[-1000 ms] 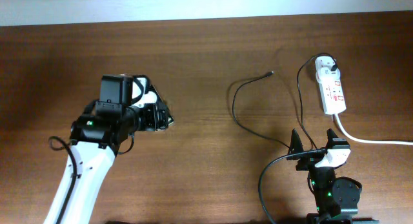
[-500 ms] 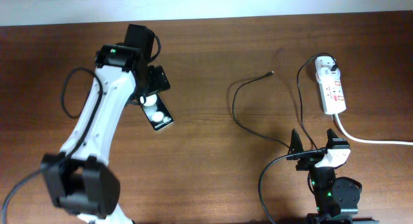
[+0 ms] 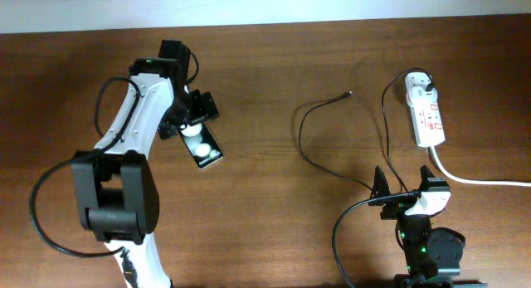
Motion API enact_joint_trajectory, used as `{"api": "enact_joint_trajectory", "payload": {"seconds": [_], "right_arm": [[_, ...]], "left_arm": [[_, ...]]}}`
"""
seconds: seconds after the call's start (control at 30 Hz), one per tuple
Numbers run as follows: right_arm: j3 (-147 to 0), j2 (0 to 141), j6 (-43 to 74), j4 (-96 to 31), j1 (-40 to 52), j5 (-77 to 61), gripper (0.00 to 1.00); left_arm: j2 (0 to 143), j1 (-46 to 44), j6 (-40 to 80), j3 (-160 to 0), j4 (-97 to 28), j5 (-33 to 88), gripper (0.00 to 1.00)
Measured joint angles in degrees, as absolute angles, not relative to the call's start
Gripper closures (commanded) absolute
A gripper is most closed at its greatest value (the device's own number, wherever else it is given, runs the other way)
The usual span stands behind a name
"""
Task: Plug charger to phone and switch on socket
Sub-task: 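Lower the left gripper over the phone and close on it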
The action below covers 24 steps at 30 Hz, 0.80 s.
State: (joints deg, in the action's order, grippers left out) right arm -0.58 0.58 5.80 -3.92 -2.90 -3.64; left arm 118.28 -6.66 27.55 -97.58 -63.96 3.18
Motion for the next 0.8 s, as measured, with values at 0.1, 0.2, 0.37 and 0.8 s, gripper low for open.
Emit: {"api": "enact_joint_trajectory", "payload": {"seconds": [0.1,0.2,0.37,0.8], "right_arm": [[-0.6,0.6,5.8,-3.9,-2.9,-3.6,0.01],[-0.6,0.6,5.8,-3.9,-2.9,-3.6,0.01],[-0.6,0.6,5.8,-3.9,-2.9,-3.6,0.01],[-0.6,0.6,5.8,-3.9,-2.9,-3.6,0.01]], "left_arm": [[120.7,-6.7,27.4,-97.6,-64.0,2.6,0.01],[123.3,-6.7,27.2,-97.5,-63.9,2.5,0.01],[125.8,-6.7,27.3,-97.4,-61.6,2.3,0.01],[125.6,-6.7,33.3,-92.4,-54.7,-0.8,0.01]]}}
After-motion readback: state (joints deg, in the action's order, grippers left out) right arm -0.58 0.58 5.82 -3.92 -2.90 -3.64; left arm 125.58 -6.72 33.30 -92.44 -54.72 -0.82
